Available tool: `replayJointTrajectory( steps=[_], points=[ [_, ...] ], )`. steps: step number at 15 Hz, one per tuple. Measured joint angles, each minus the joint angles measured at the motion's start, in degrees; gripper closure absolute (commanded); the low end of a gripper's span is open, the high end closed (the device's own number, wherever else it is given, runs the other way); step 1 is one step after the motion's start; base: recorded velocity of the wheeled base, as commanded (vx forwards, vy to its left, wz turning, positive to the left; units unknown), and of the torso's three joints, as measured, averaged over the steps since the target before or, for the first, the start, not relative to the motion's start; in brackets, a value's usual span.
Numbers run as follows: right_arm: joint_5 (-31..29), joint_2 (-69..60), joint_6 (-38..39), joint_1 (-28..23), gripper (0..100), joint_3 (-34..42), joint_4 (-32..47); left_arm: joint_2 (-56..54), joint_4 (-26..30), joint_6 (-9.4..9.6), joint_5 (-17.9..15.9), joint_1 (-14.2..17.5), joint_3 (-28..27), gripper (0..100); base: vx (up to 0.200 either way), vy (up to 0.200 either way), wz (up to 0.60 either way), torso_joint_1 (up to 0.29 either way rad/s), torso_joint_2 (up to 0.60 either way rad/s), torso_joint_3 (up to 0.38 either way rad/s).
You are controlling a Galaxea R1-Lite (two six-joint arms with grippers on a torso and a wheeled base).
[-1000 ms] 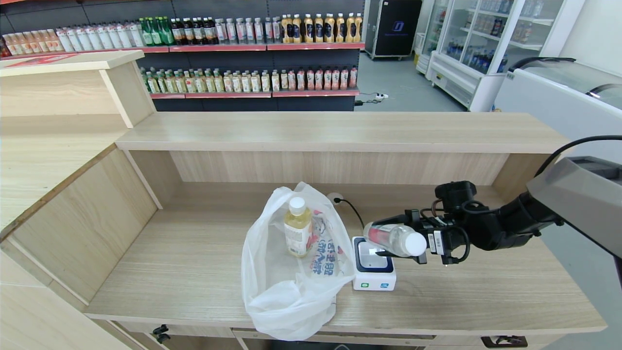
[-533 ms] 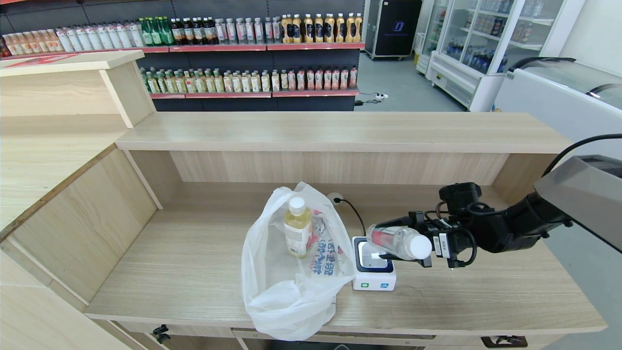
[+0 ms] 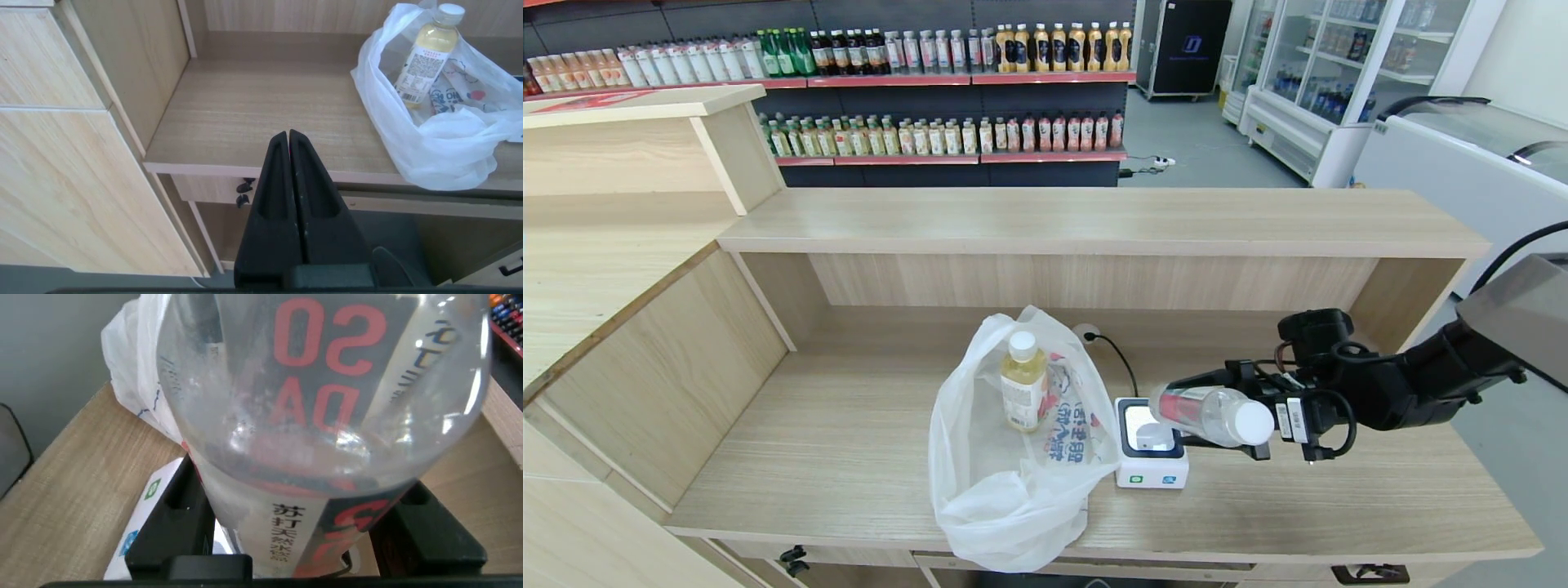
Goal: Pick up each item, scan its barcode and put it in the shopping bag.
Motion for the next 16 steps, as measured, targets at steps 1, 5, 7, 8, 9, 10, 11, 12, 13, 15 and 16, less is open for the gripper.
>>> replayJointTrajectory(
  steps=[1, 5, 7, 8, 9, 10, 11, 12, 13, 15, 16],
  points=[
    [0.05, -1.12, -1.97, -0.49, 100, 0.66, 3.38, 0.0, 0.0, 0.0, 0.0, 0.0, 0.0, 100, 0.0, 0.0, 0.0, 0.0, 0.0, 0.0],
    [0.0, -7.22, -8.46, -1.62, 100, 3.56, 15.08, 0.0, 0.0, -0.02, 0.0, 0.05, 0.0, 100, 0.0, 0.0, 0.0, 0.0, 0.0, 0.0],
    [-0.11, -11.87, -10.56, -1.79, 100, 4.47, 21.64, 0.0, 0.0, 0.0, -0.01, 0.02, 0.0, 100, 0.0, 0.0, 0.0, 0.0, 0.0, 0.0],
    [-0.2, -14.42, -11.46, -2.17, 100, 5.1, 24.73, 0.0, 0.0, 0.0, 0.0, 0.0, 0.0, 100, 0.0, 0.0, 0.0, 0.0, 0.0, 0.0],
    [-0.33, -17.47, -12.04, -2.72, 100, 5.88, 27.45, 0.0, 0.0, 0.0, 0.0, 0.0, 0.0, 100, 0.0, 0.0, 0.0, 0.0, 0.0, 0.0],
    [-0.46, -20.37, -12.23, -3.33, 100, 6.49, 29.94, 0.0, 0.0, 0.0, 0.0, 0.0, 0.0, 100, 0.0, 0.0, 0.0, 0.0, 0.0, 0.0],
    [-0.48, -23.48, -11.9, -4.11, 100, 6.89, 33.06, 0.0, 0.0, -0.02, 0.0, 0.0, 0.0, 100, 0.0, 0.0, 0.0, 0.0, 0.0, 0.0],
    [-0.5, -26.6, -10.79, -5.49, 100, 7.23, 36.45, 0.0, 0.0, -0.02, 0.0, 0.0, 0.0, 100, 0.0, 0.0, 0.0, 0.0, 0.0, 0.0],
    [-0.5, -29.99, -8.34, -8.19, 100, 7.63, 39.55, 0.0, 0.0, 0.0, 0.02, 0.05, 0.0, 100, 0.0, 0.0, 0.0, 0.0, 0.0, 0.0],
    [-0.52, -36.66, 1.56, -15.84, 100, 8.59, 42.69, 0.0, 0.0, 0.0, 0.0, 0.05, 0.0, 100, 0.0, 0.0, 0.0, 0.0, 0.0, 0.0],
    [-0.48, -39.83, 7.97, -19.69, 100, 9.05, 43.26, 0.0, 0.0, -0.02, -0.01, 0.05, 0.0, 100, 0.0, 0.0, 0.0, 0.0, 0.0, 0.0]
  ],
)
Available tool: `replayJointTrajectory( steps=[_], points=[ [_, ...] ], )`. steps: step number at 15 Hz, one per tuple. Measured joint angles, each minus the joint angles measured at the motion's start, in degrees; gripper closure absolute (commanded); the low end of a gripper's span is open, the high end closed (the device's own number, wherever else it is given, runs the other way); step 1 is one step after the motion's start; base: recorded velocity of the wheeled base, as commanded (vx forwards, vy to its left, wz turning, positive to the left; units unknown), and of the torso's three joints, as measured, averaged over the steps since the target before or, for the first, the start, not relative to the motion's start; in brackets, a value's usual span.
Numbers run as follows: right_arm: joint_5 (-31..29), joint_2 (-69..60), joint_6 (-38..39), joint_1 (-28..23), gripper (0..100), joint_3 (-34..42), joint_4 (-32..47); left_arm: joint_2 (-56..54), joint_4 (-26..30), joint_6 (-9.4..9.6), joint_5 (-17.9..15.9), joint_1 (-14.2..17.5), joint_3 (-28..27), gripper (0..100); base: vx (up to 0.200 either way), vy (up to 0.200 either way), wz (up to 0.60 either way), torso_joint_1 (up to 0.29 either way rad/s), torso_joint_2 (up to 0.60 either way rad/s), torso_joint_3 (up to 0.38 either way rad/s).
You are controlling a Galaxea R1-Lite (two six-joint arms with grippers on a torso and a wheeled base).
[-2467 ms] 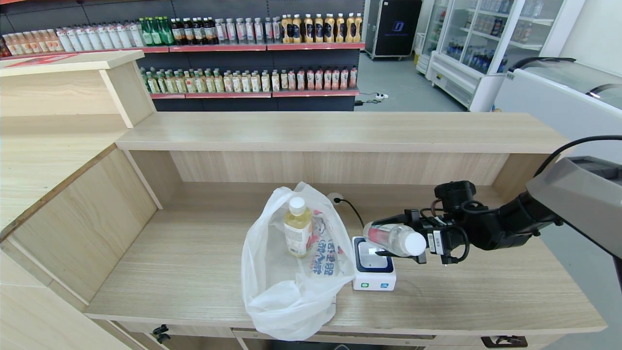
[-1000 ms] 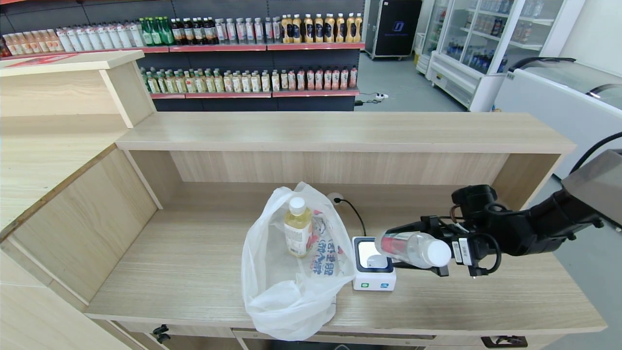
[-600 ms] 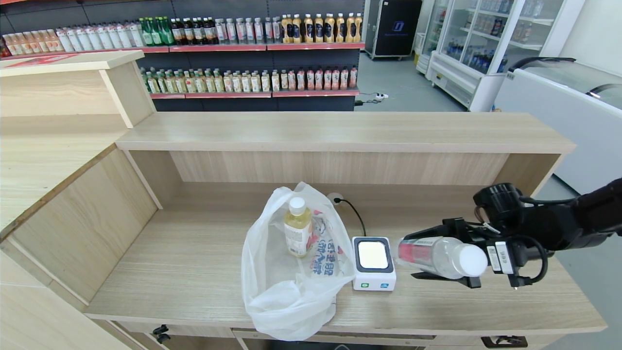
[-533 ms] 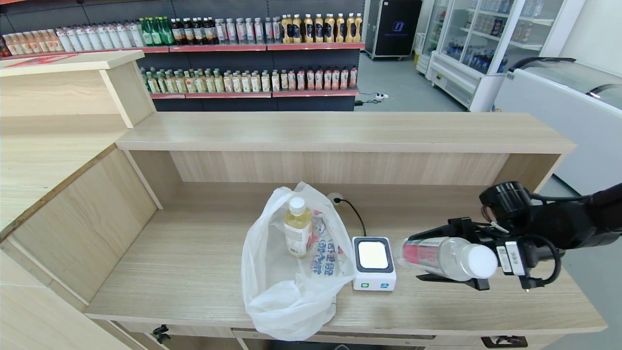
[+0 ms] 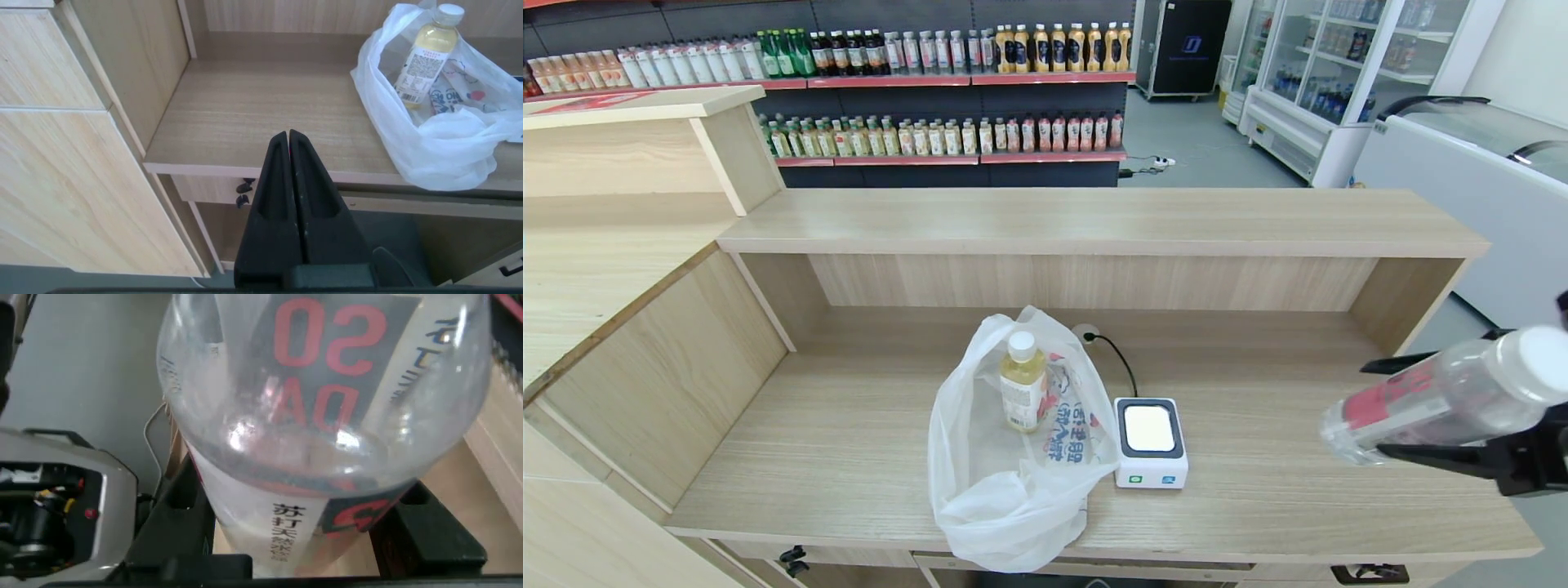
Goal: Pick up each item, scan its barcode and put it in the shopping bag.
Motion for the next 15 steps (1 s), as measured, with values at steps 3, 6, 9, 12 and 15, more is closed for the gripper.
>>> replayJointTrajectory(
  steps=[3, 6, 9, 12, 15],
  points=[
    [0.33, -8.24, 16.2, -13.51, 100, 2.76, 0.68, 0.0, 0.0, 0.02, 0.01, -0.05, 0.0, 100, 0.0, 0.0, 0.0, 0.0, 0.0, 0.0],
    [0.52, -15.96, 37.39, -27.65, 100, 5.51, 0.85, 0.0, 0.0, 0.02, 0.01, 0.0, 0.0, 100, 0.0, 0.0, 0.0, 0.0, 0.0, 0.0],
    [-3.58, -21.44, 51.07, -34.84, 100, 6.34, 0.69, 0.0, 0.0, 0.02, 0.01, -0.02, 0.0, 100, 0.0, 0.0, 0.0, 0.0, 0.0, 0.0],
    [-16.69, -25.53, 69.06, -35.32, 100, 5.99, -3.23, 0.0, 0.0, 0.02, 0.04, -0.05, 0.0, 100, 0.0, 0.0, 0.0, 0.0, 0.0, 0.0],
    [-28.18, -28.87, 76.28, -32.28, 100, 6.47, -7.3, 0.0, 0.0, 0.02, 0.01, -0.05, 0.0, 100, 0.0, 0.0, 0.0, 0.0, 0.0, 0.0]
  ],
)
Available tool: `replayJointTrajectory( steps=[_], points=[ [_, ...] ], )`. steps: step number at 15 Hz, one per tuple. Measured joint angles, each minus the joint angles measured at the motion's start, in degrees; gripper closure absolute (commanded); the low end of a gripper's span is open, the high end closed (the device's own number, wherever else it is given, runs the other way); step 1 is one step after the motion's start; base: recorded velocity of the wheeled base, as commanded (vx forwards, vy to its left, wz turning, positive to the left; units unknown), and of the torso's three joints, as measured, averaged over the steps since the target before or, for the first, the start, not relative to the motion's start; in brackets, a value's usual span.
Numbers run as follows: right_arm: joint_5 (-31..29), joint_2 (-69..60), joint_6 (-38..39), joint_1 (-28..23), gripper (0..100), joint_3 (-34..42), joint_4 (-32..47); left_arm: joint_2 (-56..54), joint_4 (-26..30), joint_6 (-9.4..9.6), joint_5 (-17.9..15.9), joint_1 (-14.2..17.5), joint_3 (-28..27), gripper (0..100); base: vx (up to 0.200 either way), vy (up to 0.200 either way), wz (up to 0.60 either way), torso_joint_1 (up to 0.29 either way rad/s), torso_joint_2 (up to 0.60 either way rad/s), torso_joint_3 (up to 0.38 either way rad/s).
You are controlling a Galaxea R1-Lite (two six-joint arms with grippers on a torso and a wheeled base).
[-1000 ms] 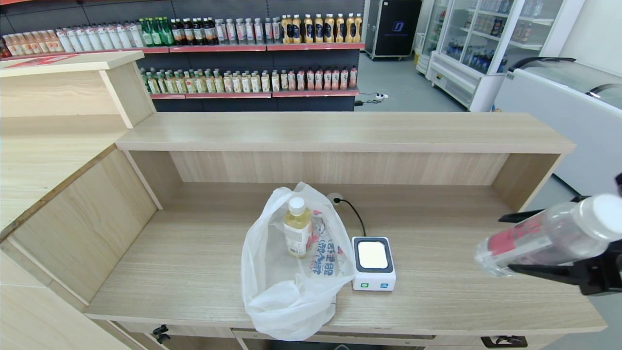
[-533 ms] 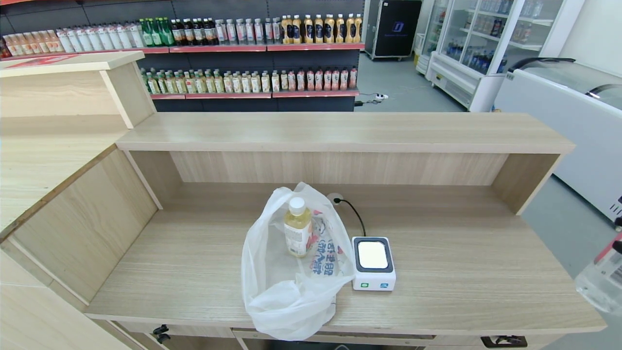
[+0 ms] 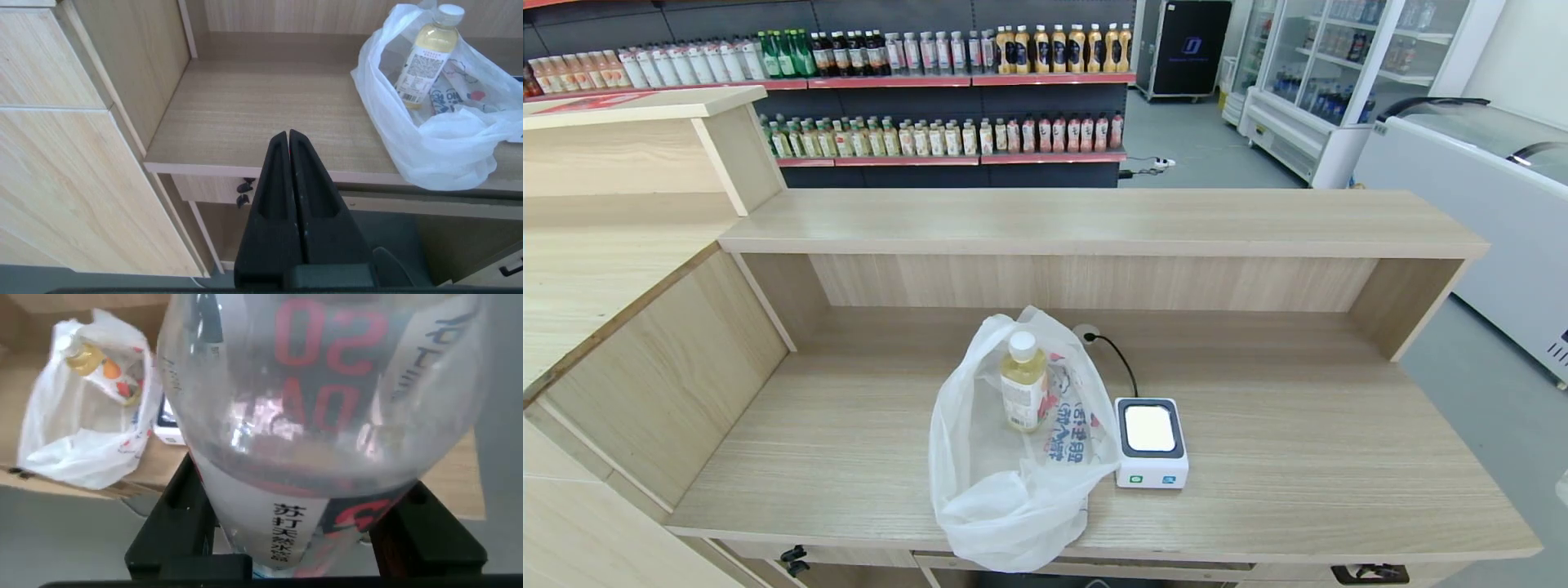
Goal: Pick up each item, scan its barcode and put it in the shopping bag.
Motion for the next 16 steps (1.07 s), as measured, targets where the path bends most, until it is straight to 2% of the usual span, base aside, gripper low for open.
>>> replayJointTrajectory(
  steps=[3, 5, 7, 9, 12, 16],
  points=[
    [-8.37, -2.73, 9.14, 2.28, 100, 0.91, -3.15, 0.0, 0.0, 0.0, -0.01, 0.02, 0.0, 100, 0.0, 0.0, 0.0, 0.0, 0.0, 0.0],
    [-15.93, -3.06, 15.32, 6.03, 100, 2.12, -10.81, 0.0, 0.0, 0.0, 0.02, 0.02, 0.0, 100, 0.0, 0.0, 0.0, 0.0, 0.0, 0.0],
    [-30.55, -1.95, 19.76, 15.98, 100, 4.39, -20.49, 0.0, 0.0, 0.0, 0.02, 0.02, 0.0, 100, 0.0, 0.0, 0.0, 0.0, 0.0, 0.0],
    [-38.85, -0.24, 22.85, 26.87, 100, 6.23, -26.67, 0.0, 0.0, 0.0, 0.0, 0.0, 0.0, 100, 0.0, 0.0, 0.0, 0.0, 0.0, 0.0],
    [-43.01, 1.44, 24.52, 39.0, 100, 9.01, -32.65, 0.0, 0.0, -0.02, 0.0, 0.05, 0.0, 100, 0.0, 0.0, 0.0, 0.0, 0.0, 0.0],
    [-42.55, 2.84, 22.38, 42.31, 100, 16.24, -46.71, 0.0, 0.0, 0.0, 0.0, 0.02, 0.0, 100, 0.0, 0.0, 0.0, 0.0, 0.0, 0.0]
  ],
)
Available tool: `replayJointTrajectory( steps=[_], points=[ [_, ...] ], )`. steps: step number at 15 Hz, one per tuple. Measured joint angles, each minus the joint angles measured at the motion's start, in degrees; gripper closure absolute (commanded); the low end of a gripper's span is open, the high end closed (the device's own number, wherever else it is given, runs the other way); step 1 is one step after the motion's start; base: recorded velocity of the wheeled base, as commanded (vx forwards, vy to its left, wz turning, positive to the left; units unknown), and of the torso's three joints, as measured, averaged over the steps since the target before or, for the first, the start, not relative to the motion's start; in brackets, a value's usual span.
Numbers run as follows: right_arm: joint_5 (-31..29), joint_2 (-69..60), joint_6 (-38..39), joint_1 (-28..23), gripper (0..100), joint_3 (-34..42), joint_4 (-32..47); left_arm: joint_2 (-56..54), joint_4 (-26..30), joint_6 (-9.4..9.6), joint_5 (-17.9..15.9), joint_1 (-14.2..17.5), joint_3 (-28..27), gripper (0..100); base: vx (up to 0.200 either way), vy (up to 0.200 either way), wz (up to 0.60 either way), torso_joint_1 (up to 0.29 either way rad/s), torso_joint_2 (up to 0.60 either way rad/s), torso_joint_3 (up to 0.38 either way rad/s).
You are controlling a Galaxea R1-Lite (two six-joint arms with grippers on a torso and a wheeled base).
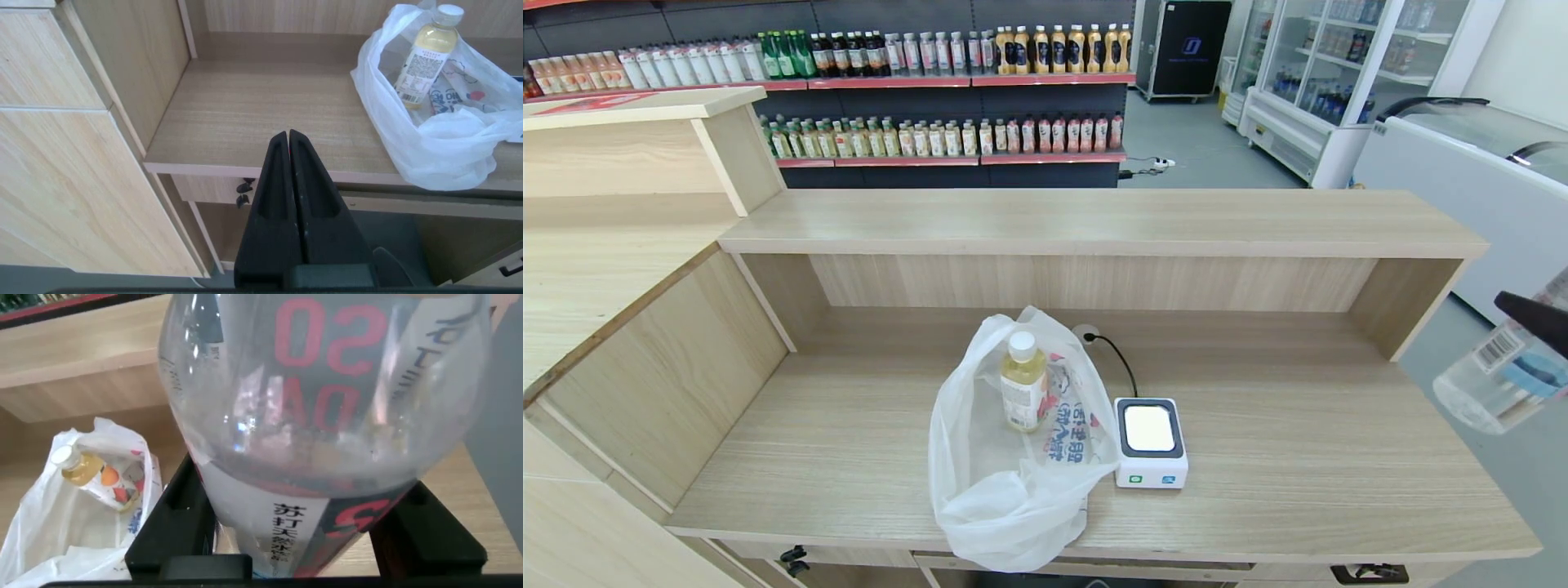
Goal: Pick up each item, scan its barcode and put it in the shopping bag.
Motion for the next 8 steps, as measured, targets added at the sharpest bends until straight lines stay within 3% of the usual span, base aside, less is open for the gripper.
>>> replayJointTrajectory(
  steps=[4, 8],
  points=[
    [0.44, 1.79, -0.55, 0.16, 100, 0.85, -0.79, 0.0, 0.0, -0.09, -0.01, -0.02, 0.0, 100, 0.0, 0.0, 0.0, 0.0, 0.0, 0.0],
    [0.9, 2.46, 0.0, 0.38, 100, 0.39, -1.01, 0.0, 0.0, -0.94, 0.0, 0.02, 0.0, 100, -0.2, 0.0, 0.0, 0.004, 0.0, 0.002]
  ],
)
